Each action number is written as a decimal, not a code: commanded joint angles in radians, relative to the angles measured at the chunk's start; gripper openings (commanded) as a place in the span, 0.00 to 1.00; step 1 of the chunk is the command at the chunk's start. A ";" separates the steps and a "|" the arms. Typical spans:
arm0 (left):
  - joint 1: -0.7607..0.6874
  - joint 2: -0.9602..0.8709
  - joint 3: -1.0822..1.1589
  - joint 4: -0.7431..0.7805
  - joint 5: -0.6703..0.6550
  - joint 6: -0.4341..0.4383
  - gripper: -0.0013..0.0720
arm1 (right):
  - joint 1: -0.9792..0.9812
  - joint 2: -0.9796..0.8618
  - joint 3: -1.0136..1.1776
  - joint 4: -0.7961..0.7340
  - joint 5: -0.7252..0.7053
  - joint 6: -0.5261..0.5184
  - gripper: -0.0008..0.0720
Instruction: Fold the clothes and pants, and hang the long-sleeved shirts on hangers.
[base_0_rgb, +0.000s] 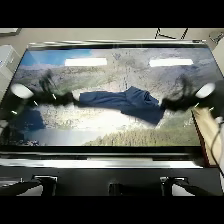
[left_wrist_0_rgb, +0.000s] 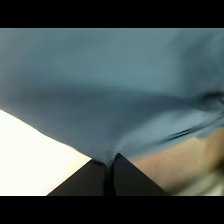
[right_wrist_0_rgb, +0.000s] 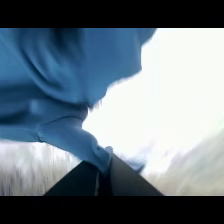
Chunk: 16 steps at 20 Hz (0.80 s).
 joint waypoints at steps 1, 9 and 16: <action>0.011 0.100 0.428 0.000 0.086 0.011 0.05 | 0.004 0.106 0.457 -0.122 -0.080 -0.016 0.07; -0.002 0.317 0.840 -0.031 0.268 0.011 0.05 | 0.004 0.431 0.799 -0.087 -0.360 -0.031 0.07; 0.000 0.369 0.775 0.002 0.291 0.056 0.05 | 0.004 0.450 0.799 -0.086 -0.373 -0.034 0.07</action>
